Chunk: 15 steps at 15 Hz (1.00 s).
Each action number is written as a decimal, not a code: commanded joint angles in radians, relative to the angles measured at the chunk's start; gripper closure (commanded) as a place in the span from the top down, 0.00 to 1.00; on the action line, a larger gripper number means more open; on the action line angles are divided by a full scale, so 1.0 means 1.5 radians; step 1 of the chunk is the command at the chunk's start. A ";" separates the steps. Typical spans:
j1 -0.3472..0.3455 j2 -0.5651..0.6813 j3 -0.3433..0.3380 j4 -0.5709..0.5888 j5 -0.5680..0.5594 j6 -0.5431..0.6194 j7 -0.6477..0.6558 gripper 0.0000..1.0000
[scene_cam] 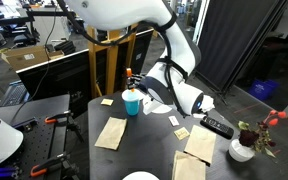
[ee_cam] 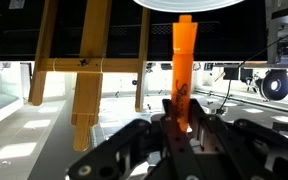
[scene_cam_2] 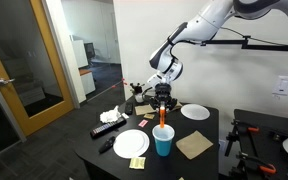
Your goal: Move the blue cup to the left and put the orange marker inside it
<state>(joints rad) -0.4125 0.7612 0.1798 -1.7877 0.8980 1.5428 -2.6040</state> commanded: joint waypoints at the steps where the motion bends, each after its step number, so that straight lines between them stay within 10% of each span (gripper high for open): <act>1: -0.008 0.016 0.007 0.019 -0.006 -0.005 0.000 0.05; 9: 0.005 0.038 -0.004 0.026 -0.002 0.014 0.008 0.05; 15: 0.085 0.060 -0.094 0.036 0.034 0.012 0.014 0.05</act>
<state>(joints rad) -0.3256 0.8305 0.0783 -1.7594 0.9267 1.5551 -2.6017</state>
